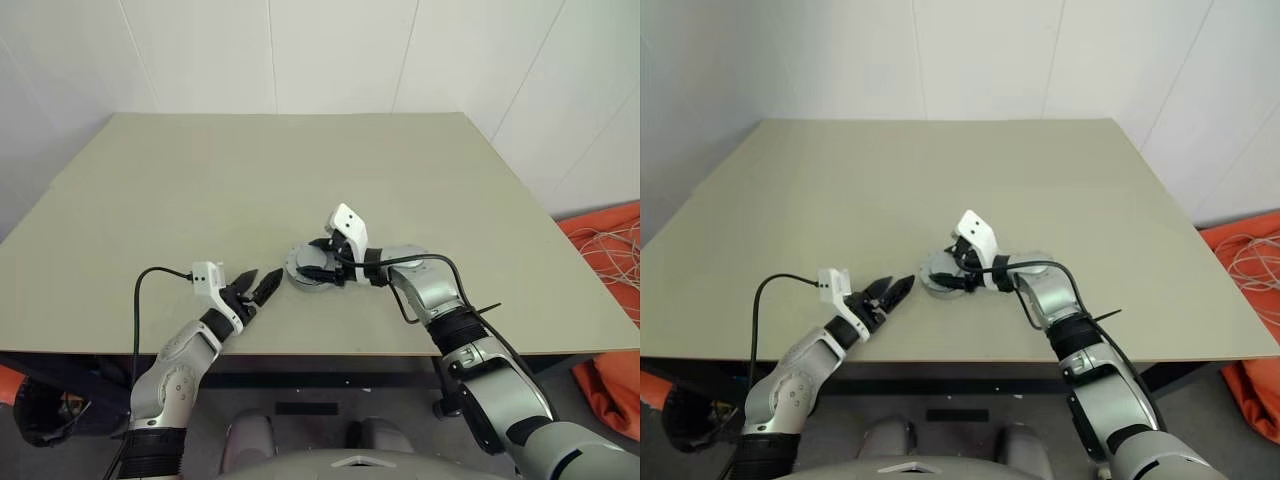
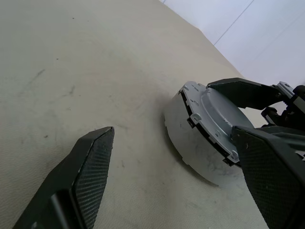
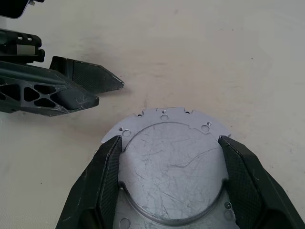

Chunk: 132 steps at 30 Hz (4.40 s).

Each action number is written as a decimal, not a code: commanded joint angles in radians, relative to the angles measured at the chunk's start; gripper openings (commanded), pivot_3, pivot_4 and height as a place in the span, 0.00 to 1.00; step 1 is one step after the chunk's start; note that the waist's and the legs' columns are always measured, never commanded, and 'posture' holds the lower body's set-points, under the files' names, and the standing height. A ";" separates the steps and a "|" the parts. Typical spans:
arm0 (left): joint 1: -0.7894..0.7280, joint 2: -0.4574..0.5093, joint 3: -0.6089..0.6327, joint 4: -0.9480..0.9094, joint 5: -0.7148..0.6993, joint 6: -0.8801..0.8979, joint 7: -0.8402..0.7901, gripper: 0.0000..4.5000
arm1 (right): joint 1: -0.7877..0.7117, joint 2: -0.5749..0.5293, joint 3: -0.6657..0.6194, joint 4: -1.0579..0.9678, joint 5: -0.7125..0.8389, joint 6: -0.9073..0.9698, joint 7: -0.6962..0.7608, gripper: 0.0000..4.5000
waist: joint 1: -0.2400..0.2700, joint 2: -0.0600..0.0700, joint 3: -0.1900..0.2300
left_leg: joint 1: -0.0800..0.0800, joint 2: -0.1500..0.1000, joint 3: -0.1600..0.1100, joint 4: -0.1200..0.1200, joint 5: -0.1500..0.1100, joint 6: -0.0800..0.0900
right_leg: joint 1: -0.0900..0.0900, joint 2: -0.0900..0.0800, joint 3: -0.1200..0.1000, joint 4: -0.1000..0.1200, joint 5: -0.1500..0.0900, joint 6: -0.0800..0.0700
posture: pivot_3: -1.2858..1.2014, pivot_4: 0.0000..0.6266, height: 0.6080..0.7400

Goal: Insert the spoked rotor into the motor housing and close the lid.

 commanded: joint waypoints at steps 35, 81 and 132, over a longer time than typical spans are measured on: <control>-0.317 0.090 -0.066 0.145 -0.065 0.153 -0.249 0.42 | 0.001 -0.027 0.052 -0.042 -0.081 0.054 -0.044 0.69 | -0.003 0.000 0.000 | 0.001 -0.001 0.000 -0.001 0.000 0.000 | 0.001 0.000 0.000 0.000 0.001 -0.002 | 0.52 0.00 1.00; -0.524 0.154 -0.129 0.477 0.125 0.250 -0.369 0.00 | 0.019 -0.016 0.025 -0.124 -0.035 0.108 -0.045 0.77 | -0.011 0.001 0.000 | 0.001 -0.002 0.000 -0.006 0.000 -0.001 | 0.000 -0.001 0.000 -0.002 0.002 -0.006 | 0.52 0.00 1.00; -0.536 0.123 -0.138 0.517 0.157 0.221 -0.398 0.00 | -0.076 0.023 -0.577 -0.494 0.475 1.399 -0.496 0.99 | 0.030 0.005 0.001 | 0.001 -0.004 0.000 -0.015 0.004 -0.007 | -0.001 -0.008 0.000 -0.003 -0.002 -0.003 | 0.52 0.00 1.00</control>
